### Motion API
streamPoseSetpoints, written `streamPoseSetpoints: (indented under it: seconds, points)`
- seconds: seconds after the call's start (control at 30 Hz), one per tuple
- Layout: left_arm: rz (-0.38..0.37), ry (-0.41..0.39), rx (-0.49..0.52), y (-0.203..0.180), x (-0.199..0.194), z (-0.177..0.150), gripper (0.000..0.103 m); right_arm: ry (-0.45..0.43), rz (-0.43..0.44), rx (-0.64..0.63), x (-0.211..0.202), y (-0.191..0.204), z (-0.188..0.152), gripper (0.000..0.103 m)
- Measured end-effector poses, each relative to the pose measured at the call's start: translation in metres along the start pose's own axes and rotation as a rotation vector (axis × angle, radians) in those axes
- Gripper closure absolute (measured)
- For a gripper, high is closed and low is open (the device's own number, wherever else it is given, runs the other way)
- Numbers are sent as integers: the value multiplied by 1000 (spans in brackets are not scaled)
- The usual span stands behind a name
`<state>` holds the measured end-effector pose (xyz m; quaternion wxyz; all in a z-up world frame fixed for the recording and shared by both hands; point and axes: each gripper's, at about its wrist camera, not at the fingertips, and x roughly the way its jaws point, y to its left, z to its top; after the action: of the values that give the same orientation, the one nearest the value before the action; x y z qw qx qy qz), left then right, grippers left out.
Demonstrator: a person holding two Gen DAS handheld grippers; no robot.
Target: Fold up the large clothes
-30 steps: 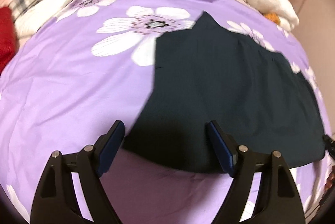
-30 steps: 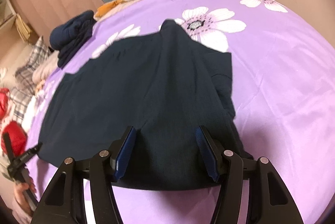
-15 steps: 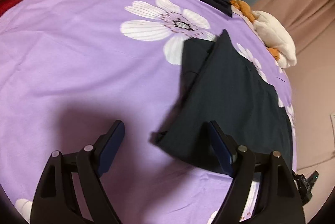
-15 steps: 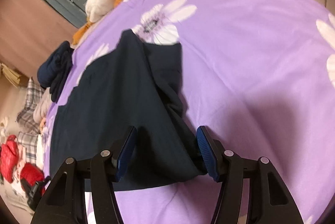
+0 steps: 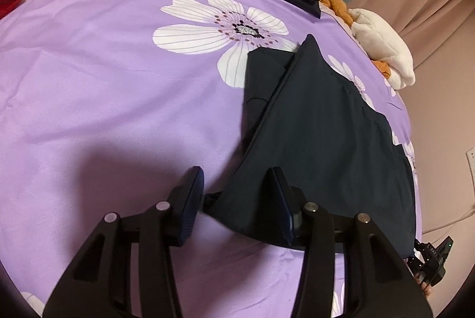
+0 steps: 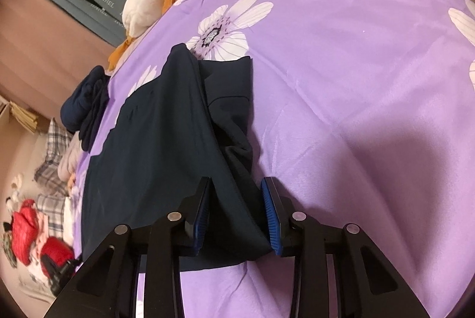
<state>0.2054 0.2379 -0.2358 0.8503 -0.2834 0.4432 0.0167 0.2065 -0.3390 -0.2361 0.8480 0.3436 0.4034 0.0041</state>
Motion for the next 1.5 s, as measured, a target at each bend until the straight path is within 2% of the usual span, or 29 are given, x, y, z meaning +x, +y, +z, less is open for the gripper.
streamPoseSetpoints:
  seconds: [0.13,0.23,0.3,0.37,0.4,0.47,0.53,0.7,0.87,0.97,1.2,1.23,1.27,1.3,1.33,1.43,1.5]
  points:
    - [138,-34,44,-4,-19,0,48,-44,-72,-36,-16,9,3,68]
    - [194,-69,123,-15,-33,-1,47,-78,-131,-106,-27,25,3,68]
    - [199,-93,173,-26,-39,-3,40,-92,-155,-152,-30,39,2,66]
    - [203,-137,253,-48,-46,-8,21,-112,-148,-211,-34,57,-2,61]
    - [201,-148,277,-55,-47,-10,18,-116,-138,-238,-34,64,-4,60]
    - [170,-168,356,-79,-44,-16,18,-109,-101,-316,-31,85,-12,59]
    - [142,-158,390,-93,-37,-21,18,-75,-64,-393,-20,105,-22,59]
    - [120,-128,451,-119,-12,-33,18,-9,-101,-522,18,125,-40,59]
    - [148,-68,489,-123,15,-40,18,-13,-130,-555,29,121,-46,58]
    - [141,-63,476,-120,19,-44,17,-12,-130,-557,28,120,-46,58]
    - [153,-64,449,-126,10,-44,18,-14,-158,-574,17,140,-53,57]
    - [164,-64,443,-128,5,-44,14,-9,-151,-574,13,143,-54,57]
    - [179,-62,437,-131,0,-44,6,-5,-150,-574,9,147,-56,55]
    - [185,-62,433,-133,-4,-44,4,-5,-150,-575,5,150,-56,52]
    - [193,-67,429,-136,-11,-43,2,-8,-151,-575,-2,155,-57,45]
    - [200,-89,434,-148,-37,-43,0,-23,-143,-582,-23,170,-58,25]
    - [202,-105,438,-157,-57,-44,0,-35,-131,-604,-39,181,-61,18]
